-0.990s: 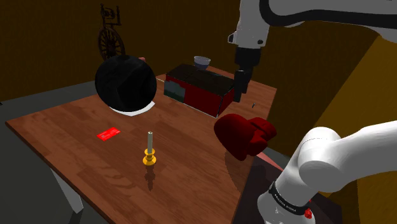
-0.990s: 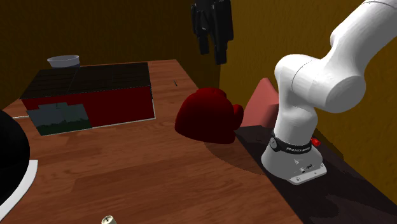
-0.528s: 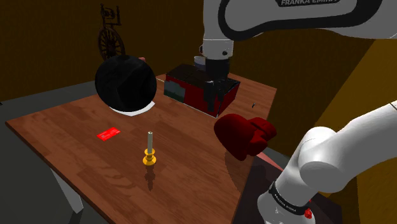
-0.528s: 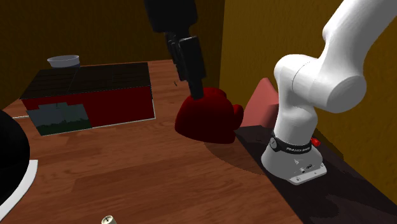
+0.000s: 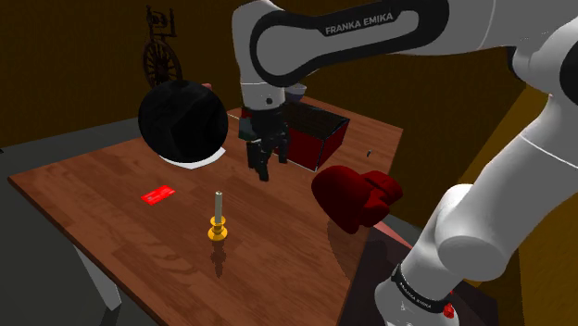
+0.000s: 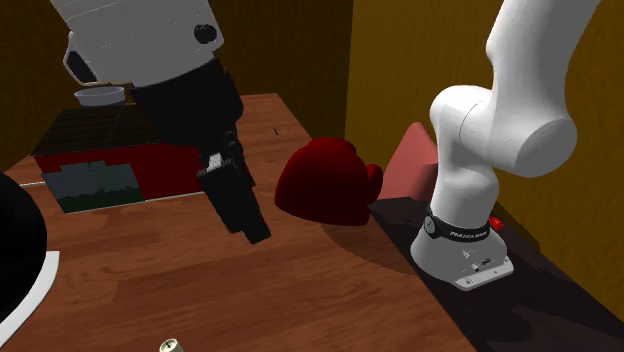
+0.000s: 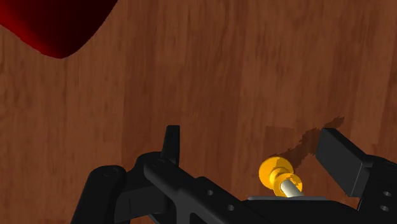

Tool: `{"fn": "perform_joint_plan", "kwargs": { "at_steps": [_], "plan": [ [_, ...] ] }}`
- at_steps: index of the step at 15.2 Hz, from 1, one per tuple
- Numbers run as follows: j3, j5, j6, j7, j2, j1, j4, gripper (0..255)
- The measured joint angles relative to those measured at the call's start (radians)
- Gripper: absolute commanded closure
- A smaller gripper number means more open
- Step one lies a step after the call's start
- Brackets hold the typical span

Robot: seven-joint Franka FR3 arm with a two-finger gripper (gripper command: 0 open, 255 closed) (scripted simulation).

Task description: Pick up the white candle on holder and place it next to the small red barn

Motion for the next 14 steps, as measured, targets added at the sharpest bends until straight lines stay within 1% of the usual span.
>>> {"fn": "perform_joint_plan", "kwargs": {
  "at_steps": [1,7,10,14],
  "plan": [
    [0.009,-0.008,0.015,0.015,0.042,0.004,0.017,0],
    [0.050,-0.068,0.024,0.119,0.308,0.047,0.207,0],
    [0.056,-0.099,0.015,0.160,0.431,0.076,0.305,0],
    [0.055,-0.141,-0.016,0.208,0.614,0.128,0.474,0]
  ]
}}
